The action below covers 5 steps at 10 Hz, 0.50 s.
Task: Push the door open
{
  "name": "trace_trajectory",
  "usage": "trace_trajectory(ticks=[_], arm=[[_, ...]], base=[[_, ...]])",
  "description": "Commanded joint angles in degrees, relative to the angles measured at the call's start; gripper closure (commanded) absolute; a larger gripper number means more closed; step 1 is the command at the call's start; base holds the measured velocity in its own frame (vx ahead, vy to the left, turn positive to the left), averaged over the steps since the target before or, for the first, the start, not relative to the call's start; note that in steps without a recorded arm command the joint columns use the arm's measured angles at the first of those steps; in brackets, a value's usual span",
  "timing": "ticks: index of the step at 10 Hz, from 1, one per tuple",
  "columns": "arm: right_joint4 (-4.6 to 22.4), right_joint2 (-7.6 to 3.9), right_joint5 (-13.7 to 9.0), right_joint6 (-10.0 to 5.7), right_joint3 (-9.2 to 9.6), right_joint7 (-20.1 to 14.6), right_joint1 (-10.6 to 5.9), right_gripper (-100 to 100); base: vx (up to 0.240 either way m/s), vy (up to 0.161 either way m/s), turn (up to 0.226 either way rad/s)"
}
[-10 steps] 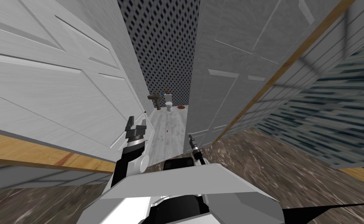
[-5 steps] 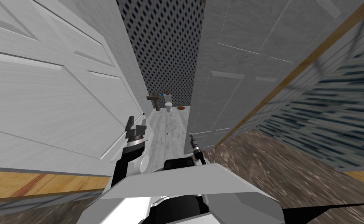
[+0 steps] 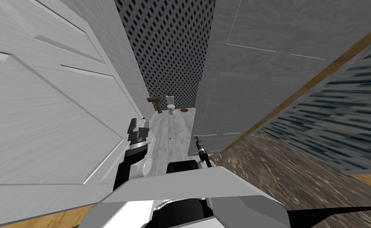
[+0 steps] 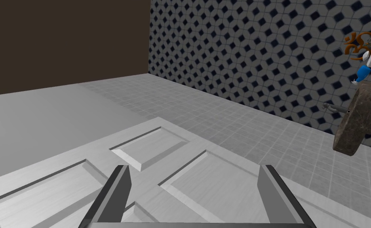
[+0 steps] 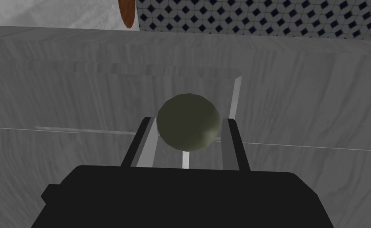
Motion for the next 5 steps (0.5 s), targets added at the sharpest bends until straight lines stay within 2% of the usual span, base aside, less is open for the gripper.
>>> trace_trajectory(ticks=[1,4,5], arm=[[-0.64,-0.67,-0.66,0.31,-1.62,0.28,0.07,100],[-0.23,-0.56,-1.58,0.50,-3.75,1.00,-0.44,100],[-2.19,-0.36,-1.23,1.08,-2.65,0.81,1.30,-100]], base=[[0.160,0.080,-0.058],[0.152,0.047,-0.076],[-0.034,0.055,-0.048]])
